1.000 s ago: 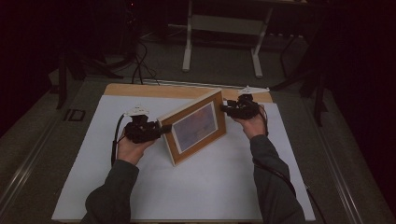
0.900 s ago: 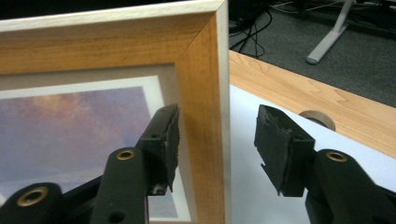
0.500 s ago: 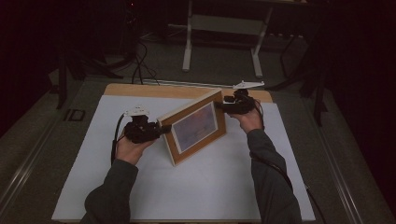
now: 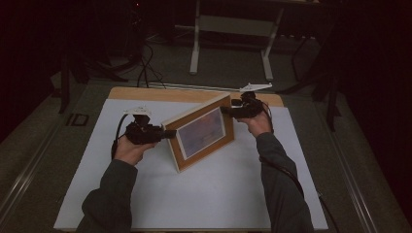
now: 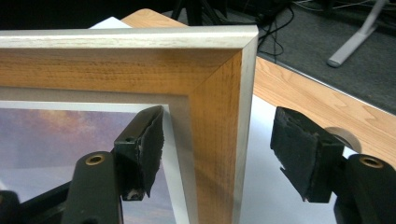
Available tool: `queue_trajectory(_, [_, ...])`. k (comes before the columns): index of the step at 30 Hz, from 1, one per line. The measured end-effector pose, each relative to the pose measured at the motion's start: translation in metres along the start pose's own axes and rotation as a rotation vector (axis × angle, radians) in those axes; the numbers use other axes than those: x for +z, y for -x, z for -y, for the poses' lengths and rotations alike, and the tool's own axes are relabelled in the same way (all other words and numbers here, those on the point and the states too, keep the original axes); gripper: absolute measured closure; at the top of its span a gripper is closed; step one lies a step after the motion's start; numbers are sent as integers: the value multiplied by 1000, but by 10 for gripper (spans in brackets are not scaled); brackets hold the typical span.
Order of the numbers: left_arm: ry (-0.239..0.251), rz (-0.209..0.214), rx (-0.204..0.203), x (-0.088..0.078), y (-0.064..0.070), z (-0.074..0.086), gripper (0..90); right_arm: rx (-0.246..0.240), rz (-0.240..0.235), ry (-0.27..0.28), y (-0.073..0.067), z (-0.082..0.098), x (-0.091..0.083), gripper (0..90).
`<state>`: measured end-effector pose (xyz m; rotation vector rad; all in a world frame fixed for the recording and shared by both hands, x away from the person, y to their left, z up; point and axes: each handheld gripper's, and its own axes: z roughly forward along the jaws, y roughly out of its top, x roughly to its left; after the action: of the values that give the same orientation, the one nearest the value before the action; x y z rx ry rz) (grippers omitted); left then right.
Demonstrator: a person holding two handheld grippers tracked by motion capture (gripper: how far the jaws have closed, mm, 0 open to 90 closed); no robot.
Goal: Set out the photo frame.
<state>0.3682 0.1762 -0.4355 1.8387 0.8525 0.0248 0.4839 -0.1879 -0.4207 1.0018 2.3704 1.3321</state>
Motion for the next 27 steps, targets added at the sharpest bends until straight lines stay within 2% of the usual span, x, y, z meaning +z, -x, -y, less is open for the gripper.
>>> queue_trajectory(3, [-13,28,6,-1,-5,-1,724,2,-20,9,1,0,0,339])
queue_trajectory(8, [-23,45,12,-1,-7,-2,723,20,-45,20,4,1,1,346])
queue_trajectory(10, [-23,49,13,-1,-8,-3,723,33,-79,20,6,2,0,404])
queue_trajectory(11, [-22,48,15,0,-8,-3,722,33,-87,19,6,2,0,441])
queue_trajectory(12, [-22,48,15,0,-8,-3,722,33,-87,19,6,2,0,441])
queue_trajectory(18, [-30,27,18,0,-6,-5,721,26,-95,15,6,2,-2,479])
queue_trajectory(24, [-30,-3,22,2,-4,-6,715,26,-88,13,7,4,-6,527])
queue_trajectory(27, [-26,-23,19,3,-4,-6,712,9,-71,7,6,4,-7,538])
